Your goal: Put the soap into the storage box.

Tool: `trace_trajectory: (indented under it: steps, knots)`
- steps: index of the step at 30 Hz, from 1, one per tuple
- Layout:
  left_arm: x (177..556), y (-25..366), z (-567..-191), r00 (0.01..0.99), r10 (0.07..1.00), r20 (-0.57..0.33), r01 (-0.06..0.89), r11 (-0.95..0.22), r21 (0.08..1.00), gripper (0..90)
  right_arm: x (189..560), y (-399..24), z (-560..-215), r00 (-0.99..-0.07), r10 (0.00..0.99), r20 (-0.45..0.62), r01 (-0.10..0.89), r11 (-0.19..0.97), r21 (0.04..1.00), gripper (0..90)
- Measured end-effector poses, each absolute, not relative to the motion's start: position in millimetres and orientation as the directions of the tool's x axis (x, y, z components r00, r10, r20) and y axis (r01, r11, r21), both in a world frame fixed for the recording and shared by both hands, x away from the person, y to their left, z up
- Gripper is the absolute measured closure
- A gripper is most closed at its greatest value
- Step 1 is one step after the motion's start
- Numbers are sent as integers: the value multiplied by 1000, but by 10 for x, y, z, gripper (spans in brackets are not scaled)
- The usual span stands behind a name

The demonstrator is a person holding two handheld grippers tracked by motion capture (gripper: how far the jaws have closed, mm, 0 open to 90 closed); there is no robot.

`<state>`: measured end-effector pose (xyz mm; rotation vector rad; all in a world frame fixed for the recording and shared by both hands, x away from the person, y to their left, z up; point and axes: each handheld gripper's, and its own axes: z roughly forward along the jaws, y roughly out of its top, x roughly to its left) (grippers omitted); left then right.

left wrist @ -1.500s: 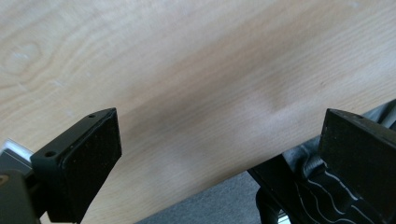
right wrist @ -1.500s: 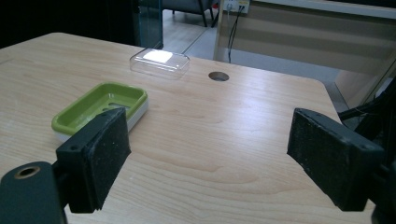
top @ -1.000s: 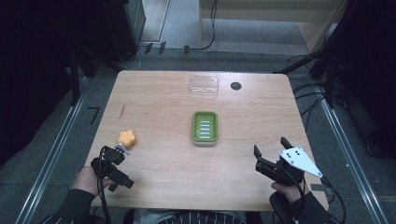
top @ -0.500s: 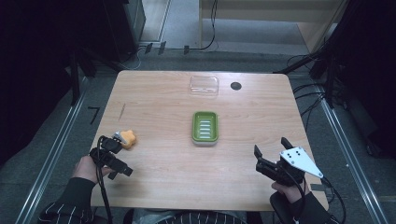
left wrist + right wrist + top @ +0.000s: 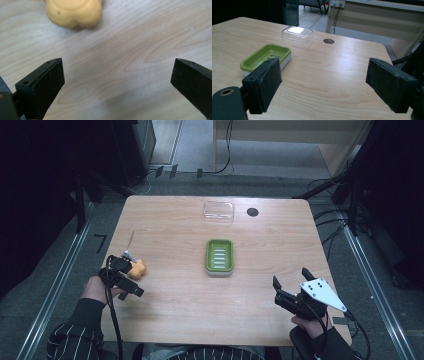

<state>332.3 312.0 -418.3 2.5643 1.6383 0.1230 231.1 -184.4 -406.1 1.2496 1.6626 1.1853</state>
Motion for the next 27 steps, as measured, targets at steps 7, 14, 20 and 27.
trace_trajectory:
  steps: [7,14,20,27]
  knots:
    - [3453,3132,-4175,413,910,27,900,-413,140,0,2315,-1841,-4061,-261,965,-26,292,105,951,137]
    - [3600,3139,-4194,408,912,34,901,-408,145,0,2312,-1842,-4061,-262,965,-24,293,103,951,137]
    - [3784,3153,-4206,403,915,30,905,-403,139,0,2317,-1841,-4062,-261,965,-25,293,104,950,137]
    - [3960,3141,-4283,410,911,37,903,-411,125,0,2315,-1843,-4061,-261,965,-22,294,101,950,137]
